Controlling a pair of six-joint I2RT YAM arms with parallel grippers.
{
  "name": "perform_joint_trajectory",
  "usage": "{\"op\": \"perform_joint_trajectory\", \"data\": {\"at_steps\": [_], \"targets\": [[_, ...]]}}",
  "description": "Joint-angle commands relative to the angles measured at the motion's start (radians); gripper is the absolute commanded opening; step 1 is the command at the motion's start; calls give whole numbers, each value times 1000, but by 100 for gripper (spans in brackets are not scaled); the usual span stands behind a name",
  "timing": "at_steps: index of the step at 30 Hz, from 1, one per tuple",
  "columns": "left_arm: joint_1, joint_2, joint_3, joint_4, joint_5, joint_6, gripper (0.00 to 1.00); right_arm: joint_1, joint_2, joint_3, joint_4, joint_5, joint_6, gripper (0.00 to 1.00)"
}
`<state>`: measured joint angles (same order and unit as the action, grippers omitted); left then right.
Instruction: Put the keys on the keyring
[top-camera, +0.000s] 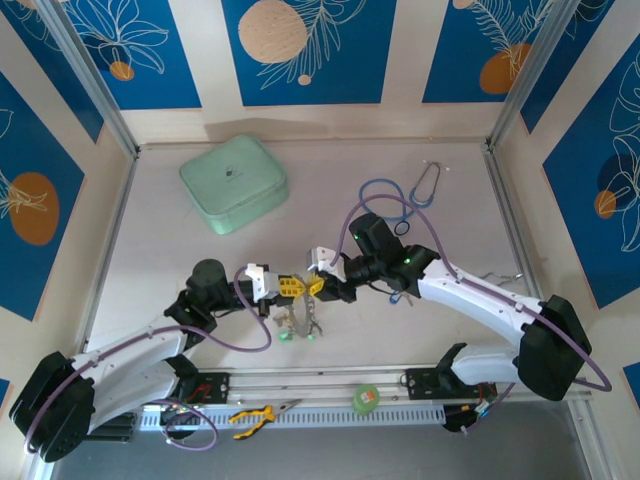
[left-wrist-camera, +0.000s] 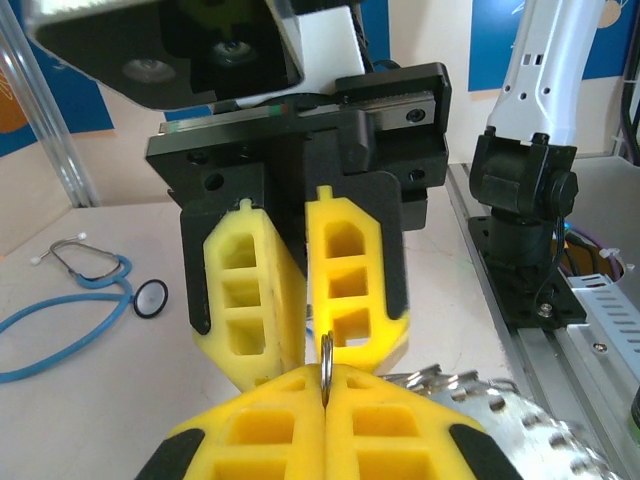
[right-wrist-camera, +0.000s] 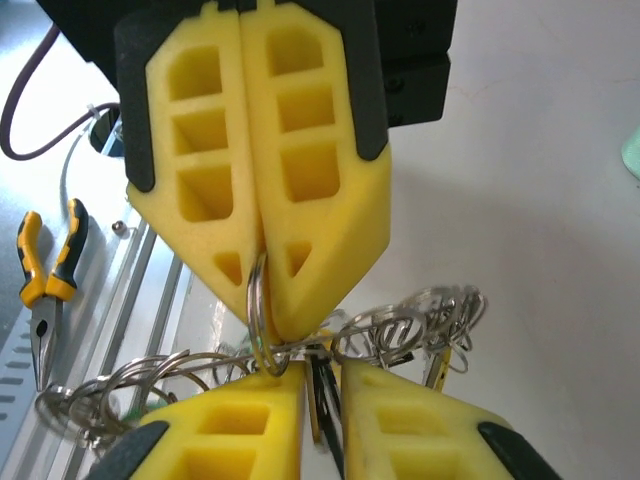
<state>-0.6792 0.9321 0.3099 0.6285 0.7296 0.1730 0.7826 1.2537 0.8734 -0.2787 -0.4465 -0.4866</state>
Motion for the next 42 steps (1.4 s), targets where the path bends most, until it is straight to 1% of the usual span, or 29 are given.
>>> {"op": "perform_joint_trajectory", "data": {"at_steps": [1,5,9,15,21,26,28,30,34,37,42], "targets": [[-7,-19,34,65,27,9,0,-5,-47,5,-47,8,-4,22],[-7,-30,28,47,19,19,0,-34,-105,-31,-18,-3,18,28],[-7,-37,26,52,16,18,0,-40,-129,-79,3,-23,40,32],[-8,-42,20,64,16,0,0,-12,-108,-117,56,6,78,36],[-8,-53,17,57,11,-5,0,20,-64,-112,105,2,94,38],[-7,-53,16,59,14,-8,0,35,-29,-108,136,29,94,38],[-8,-53,17,59,17,-10,0,38,-24,-105,149,36,97,37],[-8,-53,17,60,17,-11,0,38,-24,-108,153,38,95,33],[-8,-59,15,49,14,-3,0,32,-49,-117,151,57,90,20],[-8,-65,15,31,9,10,0,19,-85,-125,128,59,85,13],[-7,-82,22,-15,3,35,0,1,-142,-109,42,90,54,10]]}}
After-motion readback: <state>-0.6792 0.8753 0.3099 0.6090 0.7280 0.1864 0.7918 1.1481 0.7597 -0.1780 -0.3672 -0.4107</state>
